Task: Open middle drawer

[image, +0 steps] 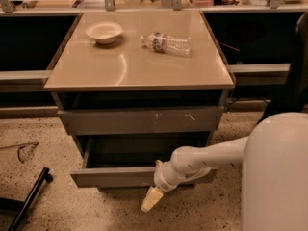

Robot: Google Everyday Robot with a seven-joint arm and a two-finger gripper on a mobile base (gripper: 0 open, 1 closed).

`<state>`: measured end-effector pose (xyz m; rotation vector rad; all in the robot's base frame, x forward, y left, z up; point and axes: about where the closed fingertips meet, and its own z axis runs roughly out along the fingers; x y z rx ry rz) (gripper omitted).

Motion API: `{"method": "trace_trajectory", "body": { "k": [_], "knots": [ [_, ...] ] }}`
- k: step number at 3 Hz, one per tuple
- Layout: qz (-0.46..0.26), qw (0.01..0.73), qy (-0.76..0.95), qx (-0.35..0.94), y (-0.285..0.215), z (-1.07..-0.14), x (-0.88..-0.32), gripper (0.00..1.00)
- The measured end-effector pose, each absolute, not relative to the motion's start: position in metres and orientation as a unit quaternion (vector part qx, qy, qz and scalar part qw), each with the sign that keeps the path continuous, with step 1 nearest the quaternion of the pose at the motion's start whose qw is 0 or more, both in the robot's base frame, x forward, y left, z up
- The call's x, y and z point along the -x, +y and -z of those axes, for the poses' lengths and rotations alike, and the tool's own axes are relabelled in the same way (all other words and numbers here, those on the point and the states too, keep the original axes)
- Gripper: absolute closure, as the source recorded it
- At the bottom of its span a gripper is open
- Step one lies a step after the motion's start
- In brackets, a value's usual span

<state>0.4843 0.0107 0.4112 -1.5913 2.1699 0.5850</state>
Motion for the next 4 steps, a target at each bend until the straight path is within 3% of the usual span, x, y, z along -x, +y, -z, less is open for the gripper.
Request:
{"method": "trace_trajectory", "body": {
  "k": [4],
  "knots": [
    [-0.237, 0.169, 0.784, 0.549, 0.008, -0.412, -0.424, 0.00]
  ]
}}
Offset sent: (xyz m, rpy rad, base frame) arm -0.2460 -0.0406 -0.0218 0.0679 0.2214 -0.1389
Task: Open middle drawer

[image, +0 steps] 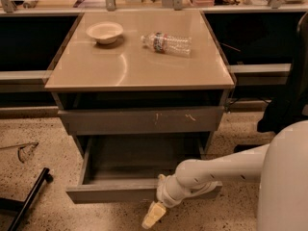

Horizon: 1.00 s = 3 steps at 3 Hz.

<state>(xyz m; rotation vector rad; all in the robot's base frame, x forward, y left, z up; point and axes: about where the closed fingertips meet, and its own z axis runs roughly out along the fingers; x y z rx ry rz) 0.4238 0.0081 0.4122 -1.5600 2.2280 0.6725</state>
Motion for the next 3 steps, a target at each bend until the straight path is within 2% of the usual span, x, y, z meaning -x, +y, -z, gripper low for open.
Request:
{"method": "trace_trajectory", "body": {
  "k": [2, 3],
  "knots": [
    [-0.249, 0.161, 0.791, 0.534, 0.009, -0.421, -0.410, 0.00],
    [-0.259, 0.148, 0.804, 0.515, 0.003, -0.424, -0.381, 0.00]
  ]
}}
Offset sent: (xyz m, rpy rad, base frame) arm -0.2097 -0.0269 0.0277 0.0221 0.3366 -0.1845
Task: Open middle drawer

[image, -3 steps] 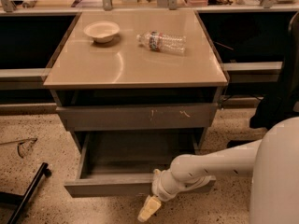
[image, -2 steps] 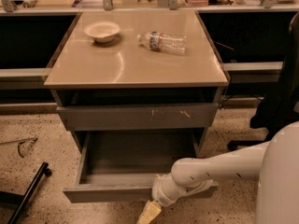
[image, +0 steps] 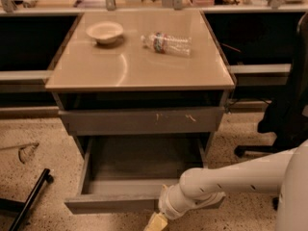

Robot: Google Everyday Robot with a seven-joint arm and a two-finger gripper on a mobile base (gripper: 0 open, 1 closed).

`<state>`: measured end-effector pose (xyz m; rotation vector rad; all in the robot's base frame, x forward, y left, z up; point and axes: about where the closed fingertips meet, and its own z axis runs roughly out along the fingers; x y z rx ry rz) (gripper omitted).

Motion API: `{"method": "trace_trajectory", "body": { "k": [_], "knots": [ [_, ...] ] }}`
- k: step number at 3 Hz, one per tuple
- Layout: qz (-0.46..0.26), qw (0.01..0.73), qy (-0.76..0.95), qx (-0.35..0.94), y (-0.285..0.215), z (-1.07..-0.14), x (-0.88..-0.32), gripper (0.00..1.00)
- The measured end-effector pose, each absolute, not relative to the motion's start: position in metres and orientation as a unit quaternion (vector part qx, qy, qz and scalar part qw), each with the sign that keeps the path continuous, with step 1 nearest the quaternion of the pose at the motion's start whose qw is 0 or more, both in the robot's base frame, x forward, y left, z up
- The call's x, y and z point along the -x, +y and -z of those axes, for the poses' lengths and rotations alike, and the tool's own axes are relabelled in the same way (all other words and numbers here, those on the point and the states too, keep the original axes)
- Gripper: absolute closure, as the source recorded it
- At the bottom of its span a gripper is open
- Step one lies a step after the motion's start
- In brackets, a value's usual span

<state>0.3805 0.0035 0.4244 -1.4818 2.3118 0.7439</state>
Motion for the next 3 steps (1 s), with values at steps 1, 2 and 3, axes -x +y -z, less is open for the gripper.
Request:
{"method": "trace_trajectory", "body": {
  "k": [1, 2, 3],
  "knots": [
    [-0.259, 0.148, 0.804, 0.515, 0.004, -0.424, -0.383, 0.00],
    [-0.269, 0.136, 0.816, 0.494, -0.001, -0.427, -0.352, 0.00],
    [-0.269, 0.136, 0.816, 0.494, -0.001, -0.427, -0.354, 0.00]
  ]
}}
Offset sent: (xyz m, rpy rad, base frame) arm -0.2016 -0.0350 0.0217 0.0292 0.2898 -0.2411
